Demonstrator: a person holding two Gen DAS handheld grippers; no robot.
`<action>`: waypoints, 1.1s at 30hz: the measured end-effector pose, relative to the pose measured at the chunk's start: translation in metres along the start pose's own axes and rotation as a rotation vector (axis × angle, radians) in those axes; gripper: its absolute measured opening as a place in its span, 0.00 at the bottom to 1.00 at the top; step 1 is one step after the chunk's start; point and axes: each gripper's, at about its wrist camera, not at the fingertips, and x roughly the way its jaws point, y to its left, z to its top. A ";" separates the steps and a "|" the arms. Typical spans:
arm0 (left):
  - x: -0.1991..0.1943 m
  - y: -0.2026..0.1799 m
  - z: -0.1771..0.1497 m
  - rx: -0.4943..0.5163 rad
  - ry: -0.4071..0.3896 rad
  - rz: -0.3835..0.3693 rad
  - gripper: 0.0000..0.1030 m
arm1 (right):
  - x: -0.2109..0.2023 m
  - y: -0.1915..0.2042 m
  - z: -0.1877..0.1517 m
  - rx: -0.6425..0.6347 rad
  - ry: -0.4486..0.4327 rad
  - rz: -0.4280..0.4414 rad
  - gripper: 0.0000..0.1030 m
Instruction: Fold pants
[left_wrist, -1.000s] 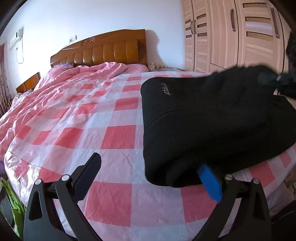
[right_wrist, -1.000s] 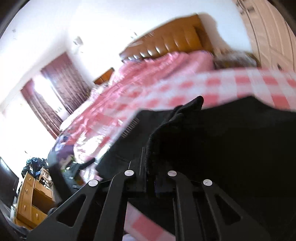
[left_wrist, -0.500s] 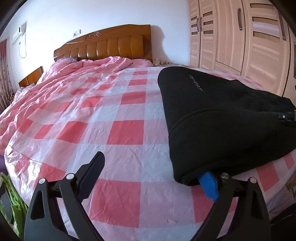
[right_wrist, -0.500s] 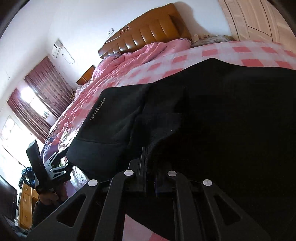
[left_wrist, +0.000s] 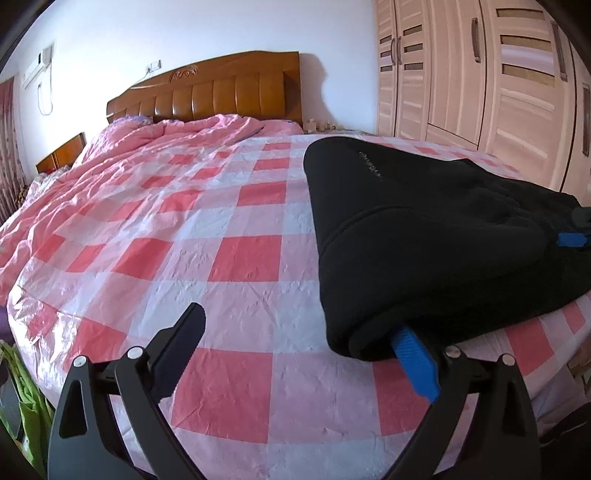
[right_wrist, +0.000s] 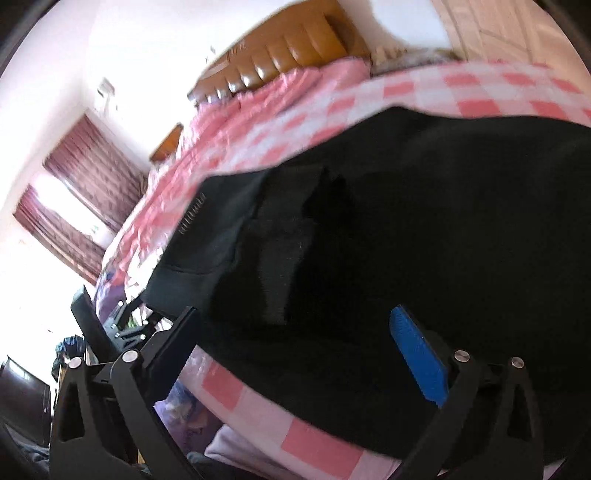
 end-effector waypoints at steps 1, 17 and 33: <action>0.000 0.000 0.000 0.002 -0.001 0.001 0.94 | 0.012 0.001 0.005 -0.008 0.045 0.007 0.95; 0.002 -0.001 0.004 -0.001 0.004 0.004 0.94 | 0.021 0.036 0.023 -0.103 -0.050 0.071 0.15; 0.019 -0.026 0.025 0.031 0.037 0.056 0.95 | -0.016 -0.014 -0.006 -0.045 -0.132 -0.009 0.15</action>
